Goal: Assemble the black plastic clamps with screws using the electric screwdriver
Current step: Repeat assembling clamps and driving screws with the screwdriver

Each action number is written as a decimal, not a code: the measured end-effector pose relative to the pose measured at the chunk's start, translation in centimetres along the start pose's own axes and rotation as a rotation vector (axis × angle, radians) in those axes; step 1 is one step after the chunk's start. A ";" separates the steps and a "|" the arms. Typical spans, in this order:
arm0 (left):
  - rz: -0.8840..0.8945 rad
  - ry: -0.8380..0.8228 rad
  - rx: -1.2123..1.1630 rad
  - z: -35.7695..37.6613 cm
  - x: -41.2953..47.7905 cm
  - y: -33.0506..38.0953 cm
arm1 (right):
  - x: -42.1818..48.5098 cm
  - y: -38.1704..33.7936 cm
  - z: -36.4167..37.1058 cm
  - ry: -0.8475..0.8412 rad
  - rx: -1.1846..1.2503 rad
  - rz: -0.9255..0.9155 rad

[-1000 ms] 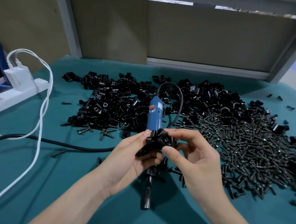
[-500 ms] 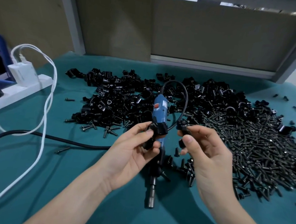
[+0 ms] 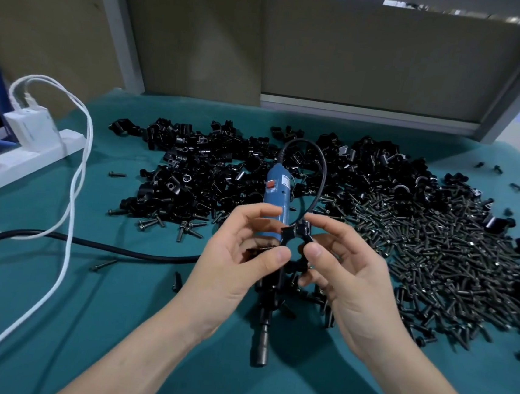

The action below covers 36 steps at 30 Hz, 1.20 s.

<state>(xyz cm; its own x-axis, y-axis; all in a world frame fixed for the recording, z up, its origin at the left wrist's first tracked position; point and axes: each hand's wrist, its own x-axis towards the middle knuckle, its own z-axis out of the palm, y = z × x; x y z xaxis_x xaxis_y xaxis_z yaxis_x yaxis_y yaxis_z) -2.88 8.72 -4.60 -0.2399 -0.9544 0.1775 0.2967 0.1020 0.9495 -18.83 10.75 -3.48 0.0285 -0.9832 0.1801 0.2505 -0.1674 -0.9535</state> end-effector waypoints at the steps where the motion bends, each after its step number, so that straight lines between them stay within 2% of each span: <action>1: 0.009 -0.014 0.020 -0.1 0.0 0.0 | 0.0 -0.1 0.0 -0.007 -0.002 0.005; 10: 0.017 -0.050 -0.008 -0.1 0.0 0.0 | 0.1 -0.4 -0.1 -0.061 0.154 0.093; 17: -0.043 -0.119 -0.202 0.3 -0.3 0.4 | 0.3 -0.2 -0.3 -0.145 0.315 0.272; 26: -0.054 -0.076 -0.168 0.7 -0.5 0.1 | 0.3 0.6 -0.1 -0.118 0.335 0.251; 30: -0.011 -0.098 -0.134 0.9 -0.6 0.2 | 0.2 0.7 -0.1 -0.116 0.345 0.184; 36: 0.015 -0.112 -0.139 1.3 -0.8 0.1 | 0.0 1.0 0.4 -0.022 0.262 0.091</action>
<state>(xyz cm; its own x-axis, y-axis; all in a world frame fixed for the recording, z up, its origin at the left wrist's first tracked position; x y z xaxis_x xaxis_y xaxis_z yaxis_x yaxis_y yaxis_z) -3.89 9.89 -4.32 -0.3337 -0.9150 0.2269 0.4239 0.0693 0.9030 -18.24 10.63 -4.36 0.0828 -0.9911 0.1044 0.4877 -0.0511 -0.8715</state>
